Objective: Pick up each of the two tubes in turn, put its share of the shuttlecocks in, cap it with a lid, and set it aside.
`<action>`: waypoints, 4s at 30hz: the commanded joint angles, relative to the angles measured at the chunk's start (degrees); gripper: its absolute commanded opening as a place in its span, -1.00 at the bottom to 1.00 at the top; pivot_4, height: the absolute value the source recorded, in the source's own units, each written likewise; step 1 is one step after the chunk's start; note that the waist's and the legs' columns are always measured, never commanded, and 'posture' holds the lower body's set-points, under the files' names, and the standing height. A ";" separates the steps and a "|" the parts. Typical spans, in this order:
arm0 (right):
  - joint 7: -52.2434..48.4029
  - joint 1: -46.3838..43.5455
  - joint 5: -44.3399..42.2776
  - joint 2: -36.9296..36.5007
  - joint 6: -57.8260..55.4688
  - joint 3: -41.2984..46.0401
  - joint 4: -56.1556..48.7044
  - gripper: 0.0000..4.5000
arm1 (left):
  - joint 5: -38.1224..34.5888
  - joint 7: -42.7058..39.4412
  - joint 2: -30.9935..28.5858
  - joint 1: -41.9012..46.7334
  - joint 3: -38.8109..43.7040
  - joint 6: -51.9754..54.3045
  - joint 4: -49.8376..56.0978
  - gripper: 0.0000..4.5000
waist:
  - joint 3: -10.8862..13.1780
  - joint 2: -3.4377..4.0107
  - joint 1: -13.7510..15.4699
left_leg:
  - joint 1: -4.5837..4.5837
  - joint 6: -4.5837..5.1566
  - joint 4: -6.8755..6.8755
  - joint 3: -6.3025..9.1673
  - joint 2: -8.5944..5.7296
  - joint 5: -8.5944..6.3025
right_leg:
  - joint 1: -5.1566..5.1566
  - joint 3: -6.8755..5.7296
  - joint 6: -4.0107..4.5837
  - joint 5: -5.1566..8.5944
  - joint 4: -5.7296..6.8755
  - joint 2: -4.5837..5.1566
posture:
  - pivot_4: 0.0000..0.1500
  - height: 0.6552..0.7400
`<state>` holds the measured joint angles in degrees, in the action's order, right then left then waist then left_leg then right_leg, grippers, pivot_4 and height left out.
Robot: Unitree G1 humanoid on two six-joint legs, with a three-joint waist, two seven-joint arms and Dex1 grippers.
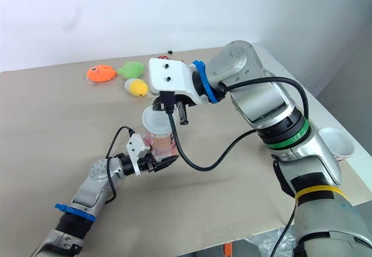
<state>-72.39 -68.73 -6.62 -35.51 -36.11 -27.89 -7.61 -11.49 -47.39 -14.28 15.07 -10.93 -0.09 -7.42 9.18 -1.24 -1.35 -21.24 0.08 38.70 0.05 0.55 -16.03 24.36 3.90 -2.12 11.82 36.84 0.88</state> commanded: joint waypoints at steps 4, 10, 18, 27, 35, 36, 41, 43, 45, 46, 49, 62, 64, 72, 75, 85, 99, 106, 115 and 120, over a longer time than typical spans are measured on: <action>-0.61 -1.13 3.52 0.64 2.72 -1.75 -1.00 -0.98 | 1.26 1.53 -0.07 -0.89 -0.22 1.25 -2.68 0.49 | 0.00 0.00 0.00 | 0.00 0.00 0.00 0.00 0.00 0.00 | 0.00 0.00 0.00 0.00 0.00 0.00 | 1.00 1.00; -1.36 -1.26 5.35 0.52 4.14 -1.93 -0.92 -0.98 | 1.20 1.77 -0.16 -1.00 -0.25 1.15 -2.66 0.49 | 0.00 0.00 0.00 | 0.01 0.00 0.00 0.01 0.00 0.00 | 0.00 -0.01 0.00 0.00 0.00 0.00 | 1.00 1.00; -2.43 -2.08 8.75 -0.74 7.13 -1.94 -1.55 -0.98 | 1.22 1.70 -0.27 -0.99 -0.36 1.09 -2.72 0.49 | 0.00 0.00 0.00 | 0.00 0.00 0.00 0.02 -0.01 0.00 | -0.01 -0.02 0.01 0.01 0.00 0.01 | 1.00 1.00; -3.99 -1.28 11.21 -1.11 9.41 -3.05 -2.86 -0.98 | 1.24 1.68 -0.19 -0.82 -0.42 0.89 -3.02 0.49 | 0.00 0.00 0.01 | 0.00 0.00 0.00 0.04 -0.01 0.00 | -0.01 -0.04 0.02 0.02 0.00 0.01 | 1.00 1.00; -5.51 0.11 12.73 -1.64 10.82 -3.77 -3.88 -0.98 | 1.24 1.64 -0.09 -0.61 -0.54 0.89 -3.18 0.49 | 0.00 0.00 0.02 | 0.00 0.00 0.00 0.06 -0.02 0.00 | -0.02 -0.08 0.02 0.03 -0.01 0.04 | 1.00 1.00; -5.48 0.31 13.04 -1.68 11.09 -3.86 -3.77 -0.98 | 1.25 1.64 -0.08 -0.59 -0.56 0.91 -3.16 0.49 | 0.00 0.00 0.02 | 0.00 0.00 0.00 0.07 -0.02 0.00 | -0.03 -0.08 0.03 0.04 -0.01 0.05 | 1.00 1.00; -5.28 1.27 14.60 -1.48 12.37 -4.48 -3.37 -0.98 | 1.31 1.67 -0.04 -0.41 -0.66 0.91 -3.32 0.49 | 0.00 0.00 0.02 | 0.01 0.00 0.00 0.10 -0.04 0.00 | -0.04 -0.14 0.03 0.04 -0.01 0.09 | 1.00 1.00; -5.16 1.58 15.35 -1.45 13.00 -4.77 -3.01 -0.98 | 1.33 1.72 -0.01 -0.39 -0.69 0.93 -3.28 0.49 | 0.00 0.00 0.02 | 0.01 0.00 0.00 0.13 -0.05 0.00 | -0.06 -0.17 0.03 0.05 -0.01 0.10 | 1.00 1.00; -5.24 1.83 15.85 -1.35 13.45 -4.90 -2.88 -0.98 | 1.34 1.74 0.01 -0.38 -0.72 0.91 -3.29 0.49 | -0.01 0.01 0.02 | 0.01 0.00 0.00 0.13 -0.05 0.00 | -0.06 -0.18 0.04 0.05 -0.01 0.11 | 1.00 1.00; -5.29 1.99 16.03 -1.26 13.63 -4.97 -2.94 -0.98 | 1.34 1.74 0.02 -0.37 -0.72 0.89 -3.31 0.49 | -0.01 0.01 0.02 | 0.02 0.00 0.00 0.14 -0.05 0.00 | -0.07 -0.19 0.04 0.05 -0.02 0.11 | 1.00 1.00; -5.33 2.25 16.67 -1.10 14.12 -5.09 -3.03 -0.98 | 1.35 1.74 0.02 -0.40 -0.76 0.92 -3.25 0.49 | -0.01 0.02 0.02 | 0.04 0.00 0.00 0.17 -0.05 0.00 | -0.10 -0.24 0.06 0.07 -0.01 0.12 | 1.00 1.00; -5.50 2.98 16.80 0.19 14.29 -4.18 -3.40 -0.98 | 1.36 1.71 0.06 -0.39 -0.85 0.92 -3.25 0.49 | -0.02 0.02 0.02 | 0.08 0.00 0.00 0.24 -0.05 0.01 | -0.15 -0.35 0.31 0.21 -0.01 0.15 | 1.00 1.00; -5.77 3.06 16.40 0.38 13.94 -3.73 -3.79 -0.98 | 1.36 1.72 0.07 -0.43 -0.88 0.93 -3.19 0.49 | -0.02 0.03 0.02 | 0.09 0.00 0.00 0.26 -0.05 0.01 | -0.16 -0.36 0.31 0.21 -0.01 0.15 | 1.00 1.00; -6.21 2.56 15.78 0.90 13.19 -2.83 -3.44 0.30 | 1.33 1.71 0.16 -0.41 -0.92 1.01 -3.25 0.49 | -0.04 0.06 0.03 | 0.08 0.00 -0.01 0.29 -0.06 0.01 | -0.17 -0.44 0.31 0.21 -0.01 0.20 | 1.00 1.00; -6.29 2.71 15.81 1.14 13.20 -2.42 -3.32 0.92 | 1.34 1.74 0.19 -0.40 -0.93 1.10 -3.17 0.49 | -0.06 0.09 0.03 | 0.09 0.00 -0.02 0.30 -0.06 0.01 | -0.17 -0.47 0.34 0.23 -0.01 0.20 | 1.00 1.00; -5.20 -1.71 10.84 3.62 11.09 4.54 -0.28 0.97 | 1.30 1.68 0.11 -0.62 -0.91 1.23 -2.92 0.49 | -0.02 0.15 0.00 | 0.09 0.01 -0.05 0.33 -0.05 0.01 | -0.16 -0.51 0.39 0.25 -0.01 0.19 | 1.00 1.00; -8.75 0.80 4.44 1.77 6.96 2.49 -3.17 -0.99 | 1.23 1.67 0.05 -0.45 -0.77 1.30 -3.04 0.49 | 0.00 0.16 0.02 | 0.00 0.01 -0.19 0.46 -0.06 0.01 | -0.10 -0.73 0.30 0.23 -0.07 0.29 | 1.00 1.00; -10.48 5.47 6.74 0.09 6.52 -3.46 -3.36 -0.99 | 1.26 1.77 0.08 -0.57 -0.84 1.36 -2.90 0.49 | 0.00 0.21 0.03 | 0.02 0.01 -0.19 0.49 -0.06 0.01 | -0.12 -0.77 0.30 0.23 -0.08 0.29 | 1.00 1.00; -11.91 10.07 8.91 -0.09 4.93 -8.69 -4.86 -0.99 | 1.28 1.81 0.07 -0.94 -0.93 1.30 -2.55 0.49 | -0.46 0.21 0.02 | 0.12 0.01 -0.24 0.52 -0.06 0.01 | -0.21 -0.83 0.34 0.33 -0.08 0.28 | 1.00 1.00; -11.82 10.89 7.45 0.97 3.38 -6.23 -4.79 -0.99 | 1.31 1.79 0.05 -0.84 -1.05 1.36 -2.36 0.49 | -0.90 0.24 0.01 | 0.27 -0.03 -0.32 0.66 -0.06 -0.03 | -0.38 -0.96 0.39 0.50 -0.10 0.29 | 1.00 1.00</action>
<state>-81.05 -61.55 2.43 -34.92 -30.86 -28.86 -13.77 -10.69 -46.31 -14.09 15.15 -11.87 -0.04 -8.34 8.28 -1.00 -1.33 -20.93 0.05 38.38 0.73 0.49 -16.07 23.94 2.91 -1.66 12.38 36.73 1.16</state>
